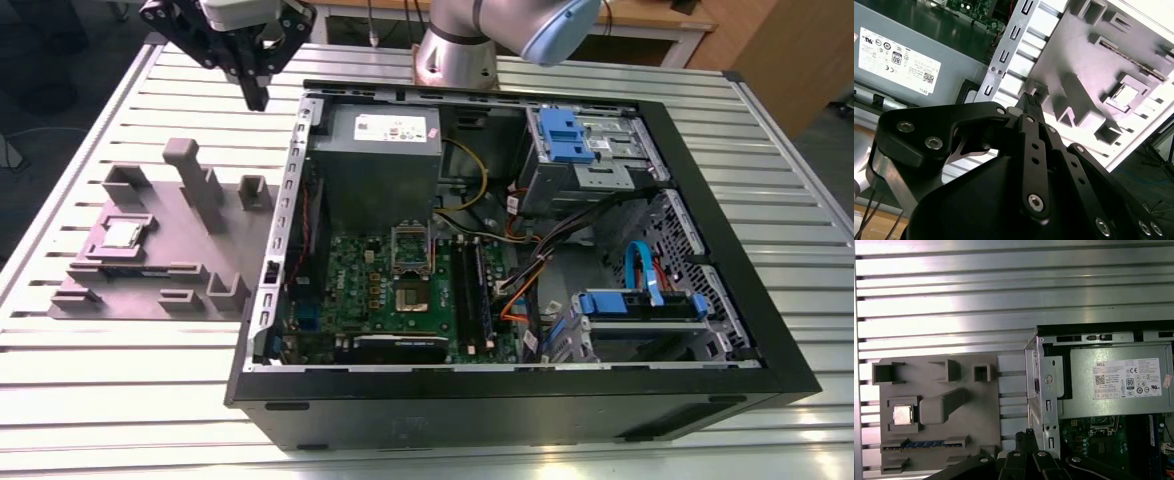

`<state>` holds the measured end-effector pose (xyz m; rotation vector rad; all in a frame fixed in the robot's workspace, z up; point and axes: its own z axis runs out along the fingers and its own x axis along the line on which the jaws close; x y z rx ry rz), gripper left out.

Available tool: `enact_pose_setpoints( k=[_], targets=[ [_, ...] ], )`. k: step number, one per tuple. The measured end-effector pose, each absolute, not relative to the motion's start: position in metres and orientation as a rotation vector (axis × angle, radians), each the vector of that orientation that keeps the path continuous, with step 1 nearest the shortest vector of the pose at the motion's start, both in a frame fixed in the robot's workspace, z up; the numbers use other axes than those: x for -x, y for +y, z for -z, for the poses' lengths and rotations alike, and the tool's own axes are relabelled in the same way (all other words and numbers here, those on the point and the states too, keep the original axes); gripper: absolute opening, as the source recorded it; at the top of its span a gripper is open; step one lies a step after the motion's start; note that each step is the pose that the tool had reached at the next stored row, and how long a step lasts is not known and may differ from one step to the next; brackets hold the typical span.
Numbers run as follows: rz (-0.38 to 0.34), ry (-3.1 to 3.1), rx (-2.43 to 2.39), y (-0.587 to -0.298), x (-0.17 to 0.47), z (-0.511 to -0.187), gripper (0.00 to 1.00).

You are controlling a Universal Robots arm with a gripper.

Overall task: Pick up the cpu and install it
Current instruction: 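Reach for the cpu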

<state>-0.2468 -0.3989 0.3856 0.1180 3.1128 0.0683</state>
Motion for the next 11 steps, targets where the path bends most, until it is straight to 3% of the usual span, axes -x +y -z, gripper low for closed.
enact_pose_setpoints(
  k=[11],
  targets=[
    [-0.068, 3.113, -0.118, -0.3989, 0.2506, -0.3855, 0.10]
  ],
)
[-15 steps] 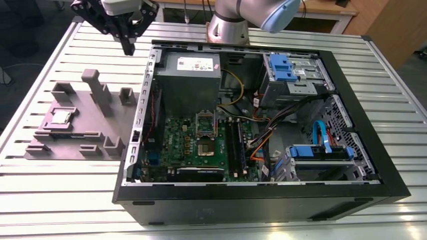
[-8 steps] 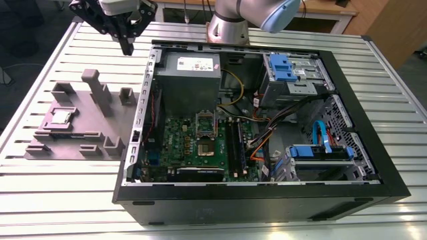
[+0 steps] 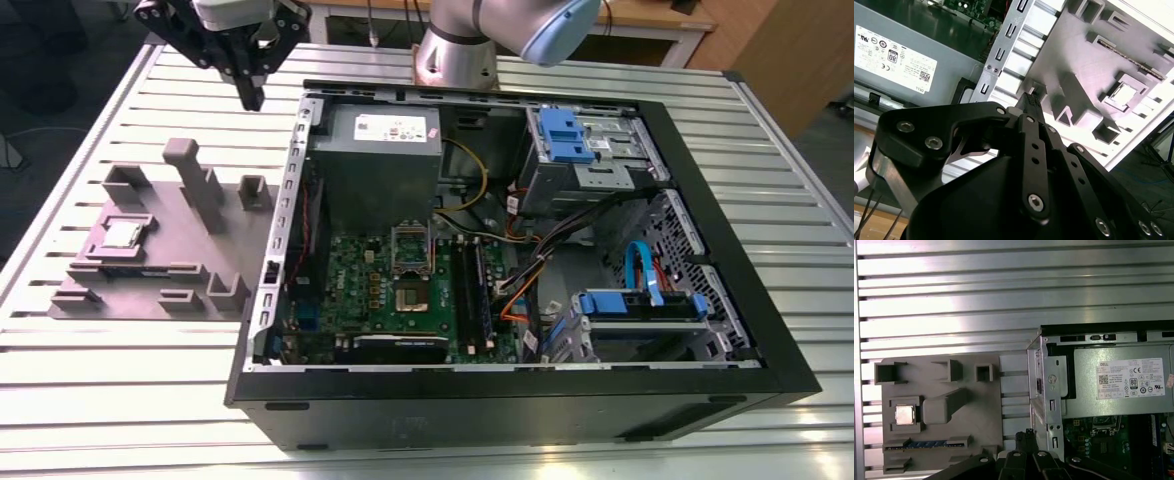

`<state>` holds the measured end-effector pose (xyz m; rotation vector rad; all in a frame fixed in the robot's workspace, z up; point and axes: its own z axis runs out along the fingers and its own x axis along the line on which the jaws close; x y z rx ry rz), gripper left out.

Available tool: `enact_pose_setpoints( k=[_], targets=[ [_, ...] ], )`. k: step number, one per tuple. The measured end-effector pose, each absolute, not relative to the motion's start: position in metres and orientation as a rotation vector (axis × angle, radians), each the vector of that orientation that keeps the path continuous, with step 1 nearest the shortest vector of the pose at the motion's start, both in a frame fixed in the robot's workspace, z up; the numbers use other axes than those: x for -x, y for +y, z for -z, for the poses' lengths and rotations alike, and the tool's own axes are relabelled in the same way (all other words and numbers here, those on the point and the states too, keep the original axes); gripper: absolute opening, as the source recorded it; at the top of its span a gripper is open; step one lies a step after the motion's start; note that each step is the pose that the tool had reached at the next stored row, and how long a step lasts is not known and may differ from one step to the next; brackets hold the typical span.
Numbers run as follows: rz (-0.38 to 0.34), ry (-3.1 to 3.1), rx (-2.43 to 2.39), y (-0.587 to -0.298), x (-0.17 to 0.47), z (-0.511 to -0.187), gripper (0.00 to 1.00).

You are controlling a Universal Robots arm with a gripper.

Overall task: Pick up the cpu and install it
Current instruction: 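Reach for the cpu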

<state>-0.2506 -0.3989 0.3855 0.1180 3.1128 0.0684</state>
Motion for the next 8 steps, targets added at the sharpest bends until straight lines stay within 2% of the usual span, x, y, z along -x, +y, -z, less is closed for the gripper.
enact_pose_setpoints(
  k=[8],
  targets=[
    [-0.068, 3.113, -0.118, -0.3989, 0.2531, -0.3855, 0.10]
  ],
)
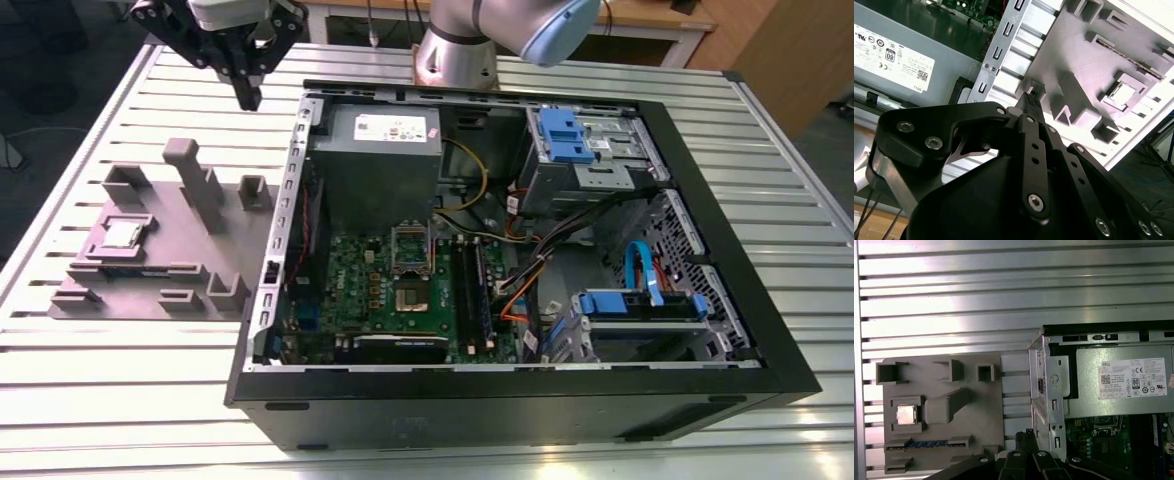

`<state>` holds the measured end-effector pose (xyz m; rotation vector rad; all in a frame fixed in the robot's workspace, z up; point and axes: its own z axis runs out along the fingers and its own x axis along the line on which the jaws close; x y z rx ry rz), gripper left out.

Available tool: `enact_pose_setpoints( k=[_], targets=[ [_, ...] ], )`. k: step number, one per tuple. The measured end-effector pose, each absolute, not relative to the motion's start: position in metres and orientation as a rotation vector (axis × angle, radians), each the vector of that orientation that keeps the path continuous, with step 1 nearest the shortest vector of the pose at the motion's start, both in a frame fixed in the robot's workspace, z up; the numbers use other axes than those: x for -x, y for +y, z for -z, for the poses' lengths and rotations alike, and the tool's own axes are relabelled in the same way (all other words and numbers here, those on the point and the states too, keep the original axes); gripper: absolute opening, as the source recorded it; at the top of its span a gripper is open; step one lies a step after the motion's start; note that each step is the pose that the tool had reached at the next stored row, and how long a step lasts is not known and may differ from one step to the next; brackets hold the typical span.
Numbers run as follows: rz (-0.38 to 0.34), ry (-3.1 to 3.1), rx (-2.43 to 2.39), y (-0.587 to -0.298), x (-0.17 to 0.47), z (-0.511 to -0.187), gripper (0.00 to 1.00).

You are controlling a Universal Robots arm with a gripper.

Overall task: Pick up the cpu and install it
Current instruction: 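Reach for the cpu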

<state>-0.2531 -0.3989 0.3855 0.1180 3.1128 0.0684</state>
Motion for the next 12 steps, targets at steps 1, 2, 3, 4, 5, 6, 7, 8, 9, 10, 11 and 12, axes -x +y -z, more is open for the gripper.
enact_pose_setpoints(
  k=[1, 2, 3, 4, 5, 6, 7, 8, 9, 10, 11, 12],
  targets=[
    [-0.068, 3.113, -0.118, -0.3989, 0.2534, -0.3855, 0.10],
    [-0.068, 3.113, -0.118, -0.3990, 0.2538, -0.3855, 0.10],
    [-0.068, 3.113, -0.118, -0.3989, 0.2541, -0.3855, 0.10],
    [-0.068, 3.113, -0.118, -0.3989, 0.2545, -0.3855, 0.10],
    [-0.068, 3.113, -0.118, -0.3989, 0.2548, -0.3855, 0.10],
    [-0.068, 3.113, -0.118, -0.3989, 0.2552, -0.3855, 0.10],
    [-0.068, 3.113, -0.118, -0.3989, 0.2555, -0.3855, 0.10],
    [-0.068, 3.113, -0.118, -0.3989, 0.2559, -0.3855, 0.10],
    [-0.068, 3.113, -0.118, -0.3989, 0.2562, -0.3855, 0.10],
    [-0.068, 3.113, -0.118, -0.3990, 0.2565, -0.3855, 0.10],
    [-0.068, 3.113, -0.118, -0.3990, 0.2569, -0.3855, 0.10],
    [-0.068, 3.113, -0.118, -0.3989, 0.2573, -0.3855, 0.10]
  ],
)
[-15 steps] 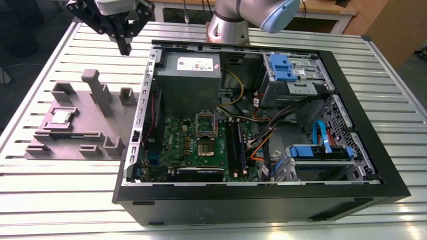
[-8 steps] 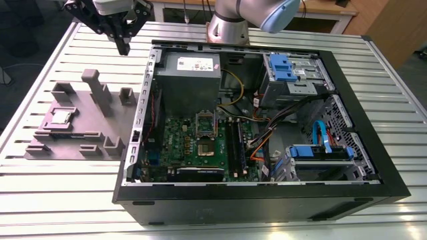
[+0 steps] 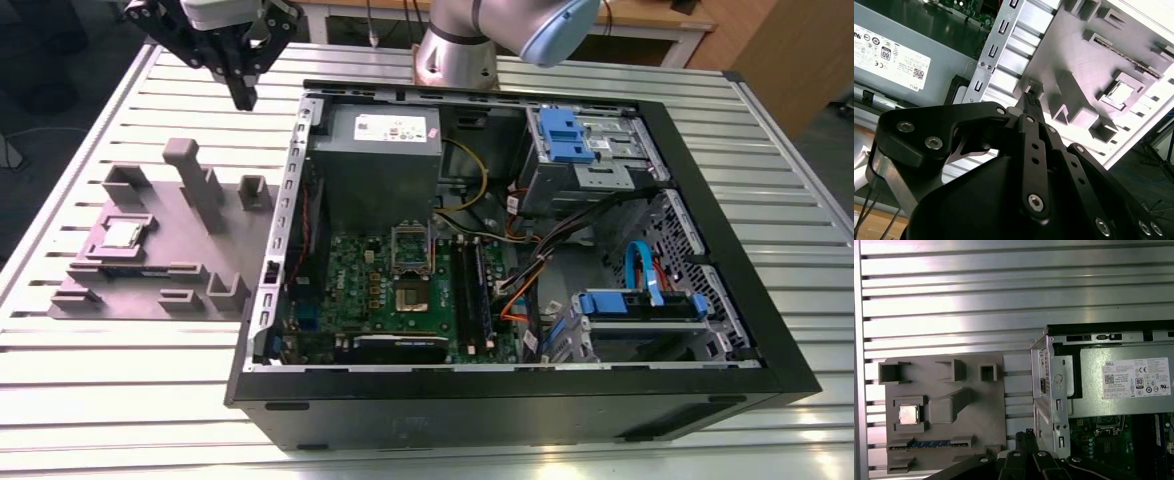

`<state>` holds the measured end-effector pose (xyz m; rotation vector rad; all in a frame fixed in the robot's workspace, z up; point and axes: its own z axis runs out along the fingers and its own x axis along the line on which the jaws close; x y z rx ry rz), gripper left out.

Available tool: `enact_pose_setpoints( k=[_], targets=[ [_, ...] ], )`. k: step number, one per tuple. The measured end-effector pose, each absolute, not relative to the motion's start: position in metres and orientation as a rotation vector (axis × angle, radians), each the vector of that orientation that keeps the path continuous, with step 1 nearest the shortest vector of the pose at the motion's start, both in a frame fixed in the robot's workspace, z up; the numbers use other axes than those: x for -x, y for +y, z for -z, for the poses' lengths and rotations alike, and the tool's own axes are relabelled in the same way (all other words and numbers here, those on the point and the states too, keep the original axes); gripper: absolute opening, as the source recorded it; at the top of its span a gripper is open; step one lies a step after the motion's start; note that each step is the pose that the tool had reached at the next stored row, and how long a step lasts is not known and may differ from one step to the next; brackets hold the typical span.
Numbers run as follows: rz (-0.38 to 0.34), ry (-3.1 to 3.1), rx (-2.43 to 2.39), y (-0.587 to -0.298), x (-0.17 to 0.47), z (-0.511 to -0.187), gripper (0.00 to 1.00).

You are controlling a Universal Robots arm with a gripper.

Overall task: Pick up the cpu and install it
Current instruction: 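Reach for the cpu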

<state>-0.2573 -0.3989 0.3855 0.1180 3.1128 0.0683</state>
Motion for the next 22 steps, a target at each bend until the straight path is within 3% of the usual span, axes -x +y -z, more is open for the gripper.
enact_pose_setpoints(
  k=[22],
  targets=[
    [-0.068, 3.113, -0.118, -0.3989, 0.2645, -0.3852, 0.10]
  ],
)
